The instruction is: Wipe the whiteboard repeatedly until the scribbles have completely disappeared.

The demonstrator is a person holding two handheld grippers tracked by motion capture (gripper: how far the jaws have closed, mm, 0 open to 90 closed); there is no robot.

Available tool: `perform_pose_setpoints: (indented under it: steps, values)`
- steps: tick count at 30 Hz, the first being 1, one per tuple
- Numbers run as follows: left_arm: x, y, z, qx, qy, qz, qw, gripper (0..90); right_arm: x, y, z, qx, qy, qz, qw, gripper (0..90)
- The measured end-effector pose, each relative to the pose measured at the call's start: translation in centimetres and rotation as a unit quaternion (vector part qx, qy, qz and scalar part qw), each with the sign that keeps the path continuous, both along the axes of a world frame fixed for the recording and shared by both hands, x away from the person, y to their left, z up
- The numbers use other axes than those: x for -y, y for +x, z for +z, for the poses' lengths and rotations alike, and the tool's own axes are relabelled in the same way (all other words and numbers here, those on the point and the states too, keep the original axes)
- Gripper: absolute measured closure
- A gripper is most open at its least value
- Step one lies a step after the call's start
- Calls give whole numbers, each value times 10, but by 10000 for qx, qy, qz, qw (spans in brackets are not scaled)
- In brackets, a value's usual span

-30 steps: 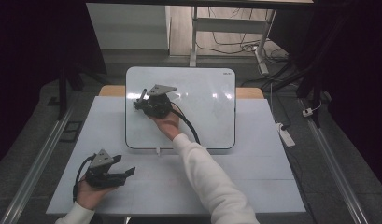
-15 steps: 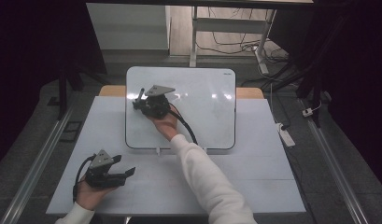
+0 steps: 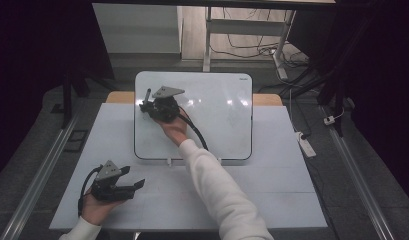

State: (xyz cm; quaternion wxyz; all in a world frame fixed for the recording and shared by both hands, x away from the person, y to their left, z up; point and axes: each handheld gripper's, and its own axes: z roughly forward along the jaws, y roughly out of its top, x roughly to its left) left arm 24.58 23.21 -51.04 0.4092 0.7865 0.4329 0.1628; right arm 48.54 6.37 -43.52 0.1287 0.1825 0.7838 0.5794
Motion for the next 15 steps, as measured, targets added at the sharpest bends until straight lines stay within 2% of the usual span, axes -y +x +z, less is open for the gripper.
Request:
perform_pose_setpoints:
  steps: [2,4,6,7,9,12,13,15]
  values:
    - [0,0,0,-12,-2,-2,10000,256,1,5,5,9,91,-101,9999,780]
    - [-1,1,0,-18,-20,-1,10000,257,-1,6,5,38,77,-98,9999,780]
    - [-1,1,0,-12,-23,8,10000,257,-3,2,1,-59,-5,55,10000,779]
    - [-1,1,0,-13,-23,6,10000,257,-5,-2,-3,-45,-131,195,9997,780]
    - [-1,1,-1,-19,-15,1,10000,257,-7,-3,-3,30,-253,234,9994,780]
    - [-1,0,0,-3,-19,3,10000,256,-5,5,4,74,-23,-2,10000,779]
    - [-1,0,0,1,-24,8,10000,256,-4,8,6,21,84,-53,9999,780]
    - [-2,1,0,-7,-29,11,10000,256,-5,6,5,8,22,-27,10000,780]
